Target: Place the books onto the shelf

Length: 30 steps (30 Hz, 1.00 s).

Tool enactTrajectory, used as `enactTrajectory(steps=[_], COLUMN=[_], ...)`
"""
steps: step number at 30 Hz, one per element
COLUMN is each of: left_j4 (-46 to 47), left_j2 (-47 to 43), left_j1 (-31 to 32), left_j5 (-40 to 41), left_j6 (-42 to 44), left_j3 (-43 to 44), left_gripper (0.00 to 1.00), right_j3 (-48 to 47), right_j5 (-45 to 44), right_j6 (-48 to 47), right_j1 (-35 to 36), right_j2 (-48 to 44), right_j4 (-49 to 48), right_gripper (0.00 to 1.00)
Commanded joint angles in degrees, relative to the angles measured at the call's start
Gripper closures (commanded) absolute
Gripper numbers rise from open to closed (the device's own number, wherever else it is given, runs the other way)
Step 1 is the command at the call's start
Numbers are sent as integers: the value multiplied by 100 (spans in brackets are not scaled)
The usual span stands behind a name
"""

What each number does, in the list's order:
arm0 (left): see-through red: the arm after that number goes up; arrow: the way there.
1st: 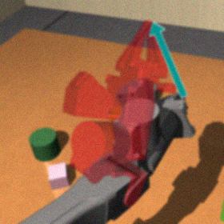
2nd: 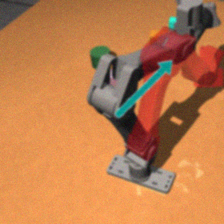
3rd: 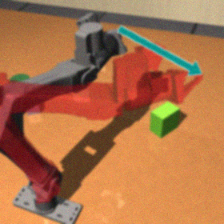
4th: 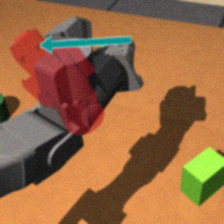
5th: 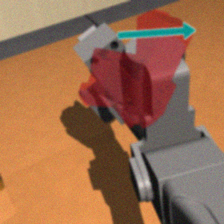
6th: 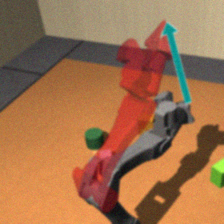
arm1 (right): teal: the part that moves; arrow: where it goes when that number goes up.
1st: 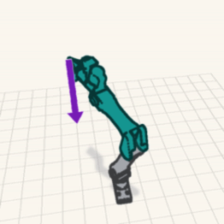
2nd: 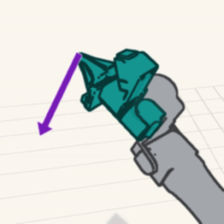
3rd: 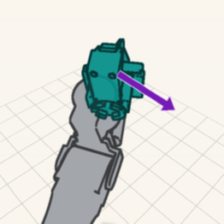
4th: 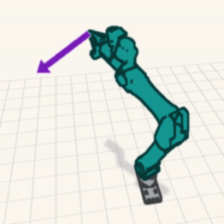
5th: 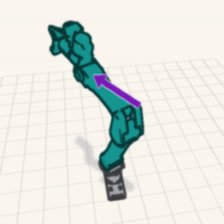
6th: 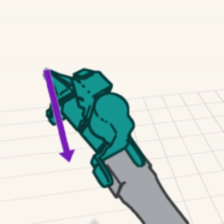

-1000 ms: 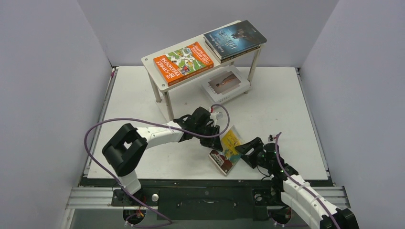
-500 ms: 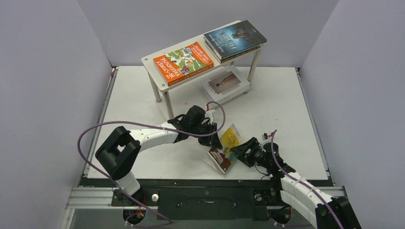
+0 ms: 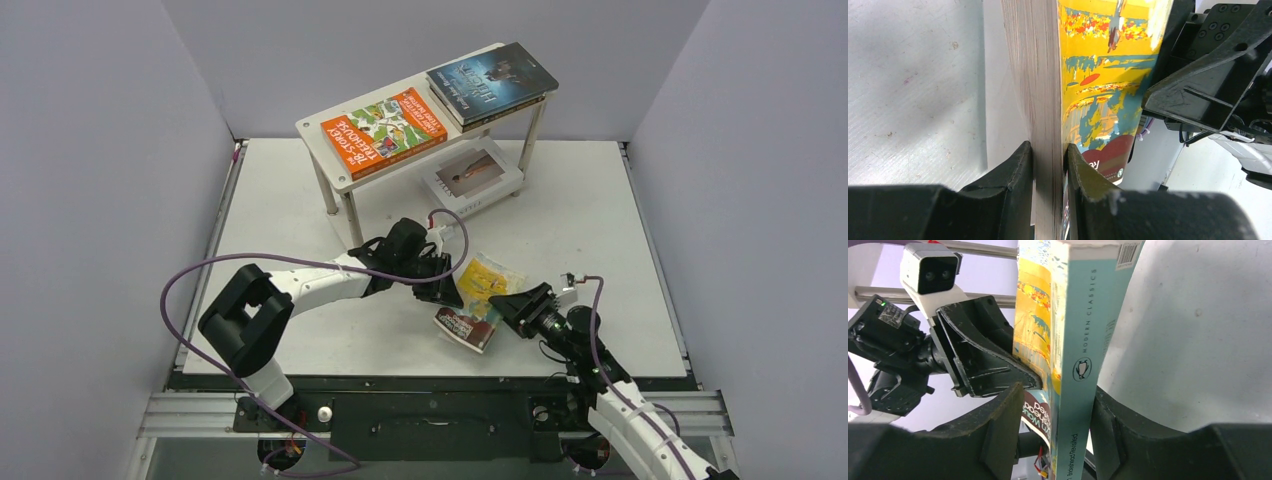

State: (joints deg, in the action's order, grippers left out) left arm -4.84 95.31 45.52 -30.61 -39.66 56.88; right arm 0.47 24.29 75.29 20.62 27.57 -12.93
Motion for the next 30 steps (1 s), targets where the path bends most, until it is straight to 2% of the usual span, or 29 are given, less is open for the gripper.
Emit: enactTrajectory(steps=[1,7,8,9,10,11,12,13,14,15,17,25,30], left_j4=[507,537,533,507,500,282,159,-118,-243,-519,-897,-2362,-3433], left_j2=[-73,-45,-51,-55,-67,-70,-82,-95,-143,-183,-313,-929,-1861], left_j1=[88,85,86,83,87,88,87,97,126,153,224,685,1163], left_j5=[-355,-378,-368,-338,-313,-252,-195,-58,25,215,523,1365,1672], left_j6=[52,24,34,44,70,93,179,227,346,411,633,1518,2118], left_j3=[309,324,330,336,366,393,462,551,596,671,755,1256,2228], left_gripper=[100,100,100,100,86,62,50,34,30,18,10,9,8], right_j3=[497,360,346,324,314,278,252,215,202,182,154,-212,-1592], right_j5=[323,431,434,424,408,350,309,226,177,83,-43,-283,-345], right_j6=[244,21,-34,-63,-121,-155,-243,-282,-334,-354,-415,-826,-1662], right_j1=[64,143,152,159,161,161,157,155,153,153,145,136,122], right_j2=[-96,333,379,448,471,495,495,484,472,447,447,505,242], right_j4=[-808,-886,-865,-841,-750,-687,-483,-305,-235,-93,78,824,2276], right_gripper=[56,58,60,69,76,91,97,100,100,100,100,100,100])
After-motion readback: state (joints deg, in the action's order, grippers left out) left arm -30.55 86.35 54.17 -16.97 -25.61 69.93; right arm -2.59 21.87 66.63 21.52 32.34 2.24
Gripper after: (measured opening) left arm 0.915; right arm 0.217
